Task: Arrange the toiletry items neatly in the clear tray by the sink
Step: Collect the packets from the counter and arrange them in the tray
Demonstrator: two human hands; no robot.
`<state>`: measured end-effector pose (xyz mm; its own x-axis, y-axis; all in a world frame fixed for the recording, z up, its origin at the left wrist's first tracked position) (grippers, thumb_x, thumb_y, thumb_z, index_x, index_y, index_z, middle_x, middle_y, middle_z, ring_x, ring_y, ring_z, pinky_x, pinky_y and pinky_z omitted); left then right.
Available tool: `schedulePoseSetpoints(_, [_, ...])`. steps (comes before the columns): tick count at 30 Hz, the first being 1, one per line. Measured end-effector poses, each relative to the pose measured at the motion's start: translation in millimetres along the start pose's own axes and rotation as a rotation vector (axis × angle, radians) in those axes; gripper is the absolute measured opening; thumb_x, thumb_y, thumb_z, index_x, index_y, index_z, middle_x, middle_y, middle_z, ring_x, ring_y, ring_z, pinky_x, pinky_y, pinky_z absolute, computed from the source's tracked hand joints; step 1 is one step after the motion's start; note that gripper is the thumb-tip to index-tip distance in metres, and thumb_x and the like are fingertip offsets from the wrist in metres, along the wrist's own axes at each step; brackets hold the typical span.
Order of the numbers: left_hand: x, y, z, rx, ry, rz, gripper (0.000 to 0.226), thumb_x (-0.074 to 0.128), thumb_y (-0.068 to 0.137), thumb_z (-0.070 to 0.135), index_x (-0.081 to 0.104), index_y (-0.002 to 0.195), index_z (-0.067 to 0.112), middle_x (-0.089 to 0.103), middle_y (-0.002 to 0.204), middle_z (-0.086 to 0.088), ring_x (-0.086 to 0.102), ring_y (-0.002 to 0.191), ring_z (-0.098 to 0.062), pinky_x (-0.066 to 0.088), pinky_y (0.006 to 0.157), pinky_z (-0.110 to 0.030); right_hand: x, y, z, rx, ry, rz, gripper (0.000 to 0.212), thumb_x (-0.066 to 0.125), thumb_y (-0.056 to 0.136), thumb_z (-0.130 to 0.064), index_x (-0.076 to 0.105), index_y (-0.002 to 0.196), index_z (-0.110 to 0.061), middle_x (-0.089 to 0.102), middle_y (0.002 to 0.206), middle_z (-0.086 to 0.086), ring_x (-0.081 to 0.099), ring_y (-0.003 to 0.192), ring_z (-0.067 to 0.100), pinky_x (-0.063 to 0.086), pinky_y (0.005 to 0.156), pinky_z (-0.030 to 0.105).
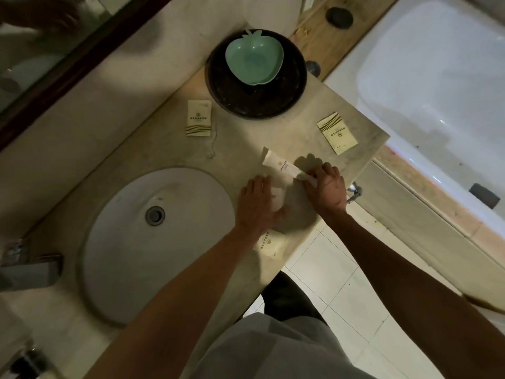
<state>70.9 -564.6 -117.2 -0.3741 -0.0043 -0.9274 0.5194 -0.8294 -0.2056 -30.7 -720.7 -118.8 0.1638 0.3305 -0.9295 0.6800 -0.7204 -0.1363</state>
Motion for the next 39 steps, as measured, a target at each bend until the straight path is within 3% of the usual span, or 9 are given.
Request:
schedulePoseSetpoints(2, [7, 0, 12, -0.076, 0.056, -0.060, 0.081, 0.067, 0.067, 0.055, 0.047, 0.128, 0.005, 0.055, 0.114, -0.013, 0.051, 0.098, -0.028, 0.045, 0.079, -0.040, -2, 1, -1, -0.009, 0.004, 0.023, 0.025, 0.065, 0.089, -0.029, 0.065, 0.105, -0.010, 0.060, 0.107, 0.012, 0.053, 0.099, 0.032, 0.044, 0.084, 0.043])
schedulePoseSetpoints(6, [1, 6, 11, 0.040, 0.050, -0.015, 0.071, 0.071, 0.064, 0.030, 0.045, 0.128, 0.011, 0.054, 0.116, -0.008, 0.051, 0.104, -0.026, 0.046, 0.083, -0.040, -5, 4, -1, -0.079, -0.002, 0.014, 0.029, 0.066, 0.089, -0.026, 0.065, 0.114, -0.012, 0.059, 0.112, 0.012, 0.052, 0.101, 0.034, 0.043, 0.087, 0.044])
schedulePoseSetpoints(11, [-3, 8, -13, -0.003, -0.017, 0.033, 0.070, 0.065, 0.065, 0.035, 0.047, 0.127, 0.010, 0.051, 0.118, -0.009, 0.047, 0.107, -0.028, 0.045, 0.087, -0.040, -7, 8, 5, 0.049, -0.033, -0.045, 0.050, 0.062, 0.091, -0.046, 0.054, 0.127, -0.013, 0.061, 0.116, 0.012, 0.058, 0.101, 0.032, 0.049, 0.086, 0.044])
schedulePoseSetpoints(15, [-8, 7, -15, 0.021, 0.001, 0.034, 0.068, 0.067, 0.070, 0.036, 0.046, 0.130, 0.012, 0.052, 0.120, -0.009, 0.049, 0.108, -0.028, 0.047, 0.085, -0.040, -1, -4, -22, -0.058, -0.030, -0.130, 0.062, 0.057, 0.093, -0.051, 0.042, 0.137, -0.010, 0.068, 0.110, 0.014, 0.068, 0.084, 0.033, 0.057, 0.070, 0.041])
schedulePoseSetpoints(19, [-9, -7, -33, 0.018, -0.024, 0.082, 0.067, 0.071, 0.072, 0.038, 0.048, 0.129, 0.011, 0.054, 0.123, -0.009, 0.051, 0.110, -0.028, 0.045, 0.088, -0.039, -20, -29, -41, -0.085, 0.036, -0.076, 0.042, 0.058, 0.095, -0.045, 0.054, 0.126, -0.017, 0.070, 0.106, 0.006, 0.068, 0.074, 0.022, 0.057, 0.065, 0.035])
schedulePoseSetpoints(22, [-9, -6, -38, 0.060, -0.021, 0.062, 0.069, 0.071, 0.073, 0.041, 0.049, 0.130, 0.011, 0.055, 0.126, -0.009, 0.052, 0.113, -0.027, 0.044, 0.092, -0.040, -3, -84, -67, -0.345, -0.018, -0.126, 0.037, 0.070, 0.085, -0.044, 0.063, 0.108, -0.016, 0.066, 0.098, 0.003, 0.065, 0.078, 0.023, 0.048, 0.063, 0.030])
schedulePoseSetpoints(27, [-8, 7, -27, 0.085, -0.029, -0.024, 0.061, 0.069, 0.077, 0.037, 0.049, 0.131, 0.015, 0.053, 0.125, -0.006, 0.049, 0.114, -0.026, 0.040, 0.095, -0.037, 51, -138, -81, -0.478, -0.082, -0.255, 0.075, 0.081, 0.066, -0.049, 0.058, 0.127, -0.011, 0.056, 0.115, 0.007, 0.054, 0.098, 0.028, 0.050, 0.078, 0.039])
schedulePoseSetpoints(31, [-10, 8, -30, 0.087, -0.005, -0.033, 0.054, 0.067, 0.080, 0.032, 0.050, 0.128, 0.015, 0.053, 0.124, -0.006, 0.048, 0.113, -0.026, 0.039, 0.093, -0.038, 54, -130, -85, -0.539, -0.099, -0.275, 0.074, 0.081, 0.063, -0.048, 0.059, 0.125, -0.012, 0.058, 0.118, 0.007, 0.054, 0.105, 0.029, 0.048, 0.090, 0.044])
schedulePoseSetpoints(39, [-18, 16, -50, 0.070, 0.024, -0.007, 0.055, 0.069, 0.074, 0.023, 0.054, 0.125, 0.011, 0.059, 0.118, -0.009, 0.054, 0.109, -0.028, 0.044, 0.087, -0.039, -18, 16, -79, -0.491, -0.126, -0.036, 0.064, 0.078, 0.067, -0.047, 0.062, 0.121, -0.018, 0.058, 0.121, 0.008, 0.051, 0.109, 0.028, 0.042, 0.095, 0.045])
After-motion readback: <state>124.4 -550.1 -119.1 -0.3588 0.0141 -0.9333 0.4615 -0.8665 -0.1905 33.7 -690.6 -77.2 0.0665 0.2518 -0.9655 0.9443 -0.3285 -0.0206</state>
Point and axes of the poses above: each hand's wrist, its own y-axis towards the middle knuckle, its own x-axis out of the palm, z = x × y, the point moved 7 cm from there along y, towards the middle knuckle
